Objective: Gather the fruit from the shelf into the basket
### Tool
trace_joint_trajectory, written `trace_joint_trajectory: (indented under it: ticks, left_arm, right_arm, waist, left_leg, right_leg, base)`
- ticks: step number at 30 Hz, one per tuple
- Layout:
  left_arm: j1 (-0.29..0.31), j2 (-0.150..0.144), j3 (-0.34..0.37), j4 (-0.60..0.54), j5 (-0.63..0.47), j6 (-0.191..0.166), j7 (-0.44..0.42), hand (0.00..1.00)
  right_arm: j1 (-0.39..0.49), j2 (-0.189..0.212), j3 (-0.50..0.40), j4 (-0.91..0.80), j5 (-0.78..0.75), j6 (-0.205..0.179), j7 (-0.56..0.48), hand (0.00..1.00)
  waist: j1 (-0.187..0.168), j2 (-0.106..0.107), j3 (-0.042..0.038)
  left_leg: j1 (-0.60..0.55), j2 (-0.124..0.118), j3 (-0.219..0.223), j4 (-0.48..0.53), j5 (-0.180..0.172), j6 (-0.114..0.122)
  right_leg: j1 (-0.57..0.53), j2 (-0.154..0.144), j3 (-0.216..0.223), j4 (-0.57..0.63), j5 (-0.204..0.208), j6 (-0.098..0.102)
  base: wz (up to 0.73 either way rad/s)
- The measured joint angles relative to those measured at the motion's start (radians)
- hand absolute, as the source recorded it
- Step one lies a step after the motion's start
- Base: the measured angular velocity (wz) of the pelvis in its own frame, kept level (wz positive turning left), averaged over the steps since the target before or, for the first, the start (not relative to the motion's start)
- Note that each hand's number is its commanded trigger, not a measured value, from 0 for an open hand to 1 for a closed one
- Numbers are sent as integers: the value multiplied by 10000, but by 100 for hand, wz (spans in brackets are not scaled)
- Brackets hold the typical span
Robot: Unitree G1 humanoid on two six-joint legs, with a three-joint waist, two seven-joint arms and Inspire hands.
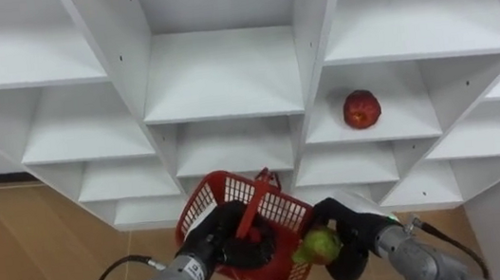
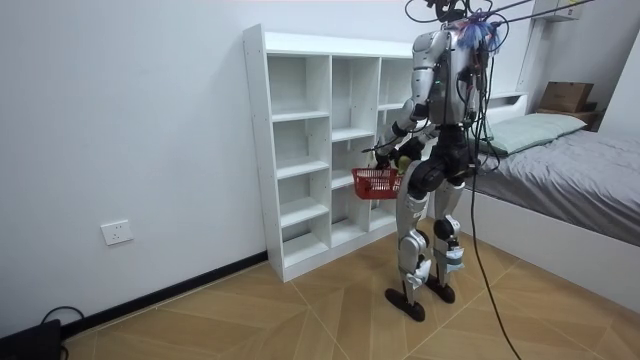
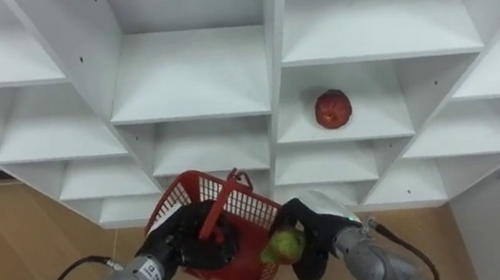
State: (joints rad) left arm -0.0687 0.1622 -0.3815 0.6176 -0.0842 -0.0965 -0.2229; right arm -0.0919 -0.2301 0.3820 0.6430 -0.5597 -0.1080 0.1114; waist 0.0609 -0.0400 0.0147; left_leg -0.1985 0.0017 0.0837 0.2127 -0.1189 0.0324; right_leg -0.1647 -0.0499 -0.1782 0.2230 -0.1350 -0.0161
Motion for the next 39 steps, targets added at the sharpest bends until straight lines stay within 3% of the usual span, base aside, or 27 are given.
trace_joint_trajectory:
  ticks: [6,13,21,22,23,25,26,39]
  left_arm:
    - [-6,67,-218,-4,-1,-6,-72,100]
    - [-25,85,-504,-31,-22,-310,-68,100]
    - [-124,148,-905,-125,-17,-376,-78,100]
    - [-134,145,-959,-142,-17,-376,-104,100]
    - [-135,142,-983,-156,-17,-376,-121,100]
    - [-180,147,-1137,-168,-17,-376,-236,100]
    - [-186,147,-1149,-169,-17,-376,-272,100]
    - [-211,113,-1259,-182,1,-375,-600,100]
  right_arm:
    - [-372,187,408,641,8,-9,0,100]
    - [-495,327,688,849,16,-9,-7,100]
    - [-631,314,768,895,21,-10,-73,100]
    - [-634,312,824,902,22,-10,-72,66]
    - [-641,311,866,917,24,-10,-71,53]
    - [-643,310,948,962,33,-10,-70,11]
    - [-644,307,973,969,36,-10,-69,0]
    - [-644,304,983,970,38,-9,15,0]
  waist:
    - [-23,16,34]
    - [-16,62,80]
    - [-7,128,111]
    - [-11,133,114]
    - [-11,133,114]
    - [-8,139,117]
    - [-8,140,118]
    - [-24,226,120]
  left_leg:
    - [-14,-2,-5,4,0,0]
    - [-66,-12,-43,16,-1,0]
    - [-150,-20,-53,15,-1,1]
    - [-160,-20,-53,13,-1,0]
    - [-163,-20,-52,14,-1,1]
    - [-166,-21,-51,11,-1,1]
    - [-164,-21,-50,9,-1,1]
    - [-142,-11,-7,2,-2,-1]
  right_leg:
    - [16,-1,0,-23,0,0]
    - [12,-13,-64,-37,-22,3]
    - [-71,-25,-134,-37,-36,9]
    - [-87,-27,-135,-28,-37,8]
    - [-91,-28,-136,-28,-37,8]
    - [-94,-29,-138,-27,-39,11]
    - [-94,-29,-137,-27,-42,12]
    - [-91,-20,-126,-24,-45,11]
  base:
    - [0]
    - [2]
    - [0]
    - [0]
    - [0]
    - [0]
    - [0]
    - [0]
